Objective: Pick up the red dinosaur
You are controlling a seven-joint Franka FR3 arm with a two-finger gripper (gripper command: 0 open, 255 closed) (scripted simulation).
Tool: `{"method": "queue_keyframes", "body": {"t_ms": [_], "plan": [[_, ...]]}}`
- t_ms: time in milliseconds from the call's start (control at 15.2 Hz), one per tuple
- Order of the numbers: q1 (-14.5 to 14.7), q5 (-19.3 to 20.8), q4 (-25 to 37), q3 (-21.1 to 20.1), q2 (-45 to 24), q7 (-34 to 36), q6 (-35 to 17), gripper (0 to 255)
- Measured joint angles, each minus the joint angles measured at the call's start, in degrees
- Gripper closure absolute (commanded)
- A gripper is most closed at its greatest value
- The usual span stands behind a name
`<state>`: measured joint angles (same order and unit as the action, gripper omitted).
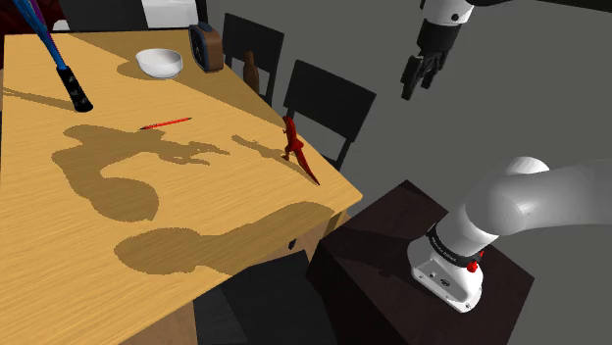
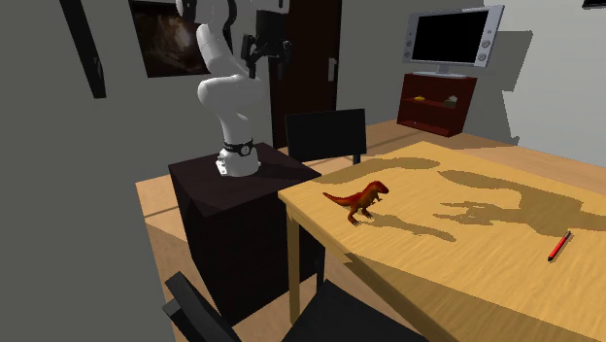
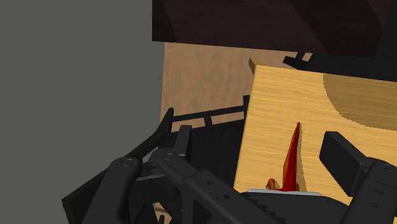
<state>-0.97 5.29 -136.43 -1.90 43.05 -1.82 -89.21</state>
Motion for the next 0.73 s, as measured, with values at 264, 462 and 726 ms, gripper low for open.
{"method": "queue_keyframes", "body": {"t_ms": [264, 462, 726], "plan": [[0.3, -1.0, -3.6, -0.6, -0.1, 1.6, -4.7, 0], [0.7, -2.1, -8.4, -1.1, -1.0, 3.3, -11.8, 0], [1.5, -3.9, -12.9, -2.7, -4.4, 6.2, -21.9, 0]]}}
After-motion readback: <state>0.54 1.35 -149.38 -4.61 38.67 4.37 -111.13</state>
